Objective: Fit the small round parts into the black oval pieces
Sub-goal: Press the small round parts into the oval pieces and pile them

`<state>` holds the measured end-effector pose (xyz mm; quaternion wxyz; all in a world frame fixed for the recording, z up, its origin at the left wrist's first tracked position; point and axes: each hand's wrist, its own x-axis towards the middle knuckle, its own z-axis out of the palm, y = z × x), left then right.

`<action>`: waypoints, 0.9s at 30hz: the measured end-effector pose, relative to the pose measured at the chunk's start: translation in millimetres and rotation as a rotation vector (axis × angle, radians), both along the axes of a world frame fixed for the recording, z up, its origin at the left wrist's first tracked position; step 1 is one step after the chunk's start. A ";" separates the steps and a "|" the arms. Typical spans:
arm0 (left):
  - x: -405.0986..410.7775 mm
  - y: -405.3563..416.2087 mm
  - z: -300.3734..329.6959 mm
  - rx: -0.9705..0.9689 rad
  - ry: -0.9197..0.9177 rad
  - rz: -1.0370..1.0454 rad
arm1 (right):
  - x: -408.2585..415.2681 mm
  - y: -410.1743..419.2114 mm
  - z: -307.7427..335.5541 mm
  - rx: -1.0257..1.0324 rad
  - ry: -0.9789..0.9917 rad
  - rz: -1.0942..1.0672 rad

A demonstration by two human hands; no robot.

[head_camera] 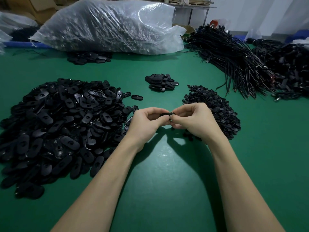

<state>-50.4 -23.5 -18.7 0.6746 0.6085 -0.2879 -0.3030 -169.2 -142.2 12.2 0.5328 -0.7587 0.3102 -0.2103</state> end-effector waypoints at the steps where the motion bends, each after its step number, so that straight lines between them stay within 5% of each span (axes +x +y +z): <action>1: 0.3 0.3 0.5 -0.026 0.052 -0.003 | -0.6 -0.3 0.2 0.070 -0.046 0.005; 5: 1.2 -0.7 1.3 -0.088 0.197 0.001 | -5.6 -2.2 3.2 0.226 -0.180 0.065; 13: 2.6 -3.8 0.2 -0.102 0.241 0.031 | 5.6 7.0 0.9 -0.354 -0.078 -0.005; 19: 1.2 -4.6 -0.9 -0.087 0.220 0.034 | 13.1 7.6 -0.7 -0.455 -0.009 -0.045; 22: 1.2 -4.3 -1.2 -0.079 0.210 0.047 | 13.1 8.0 -1.5 -0.339 0.013 -0.039; 27: 2.3 -2.5 -0.7 -0.122 0.258 0.019 | 2.4 2.6 3.8 0.199 -0.186 0.022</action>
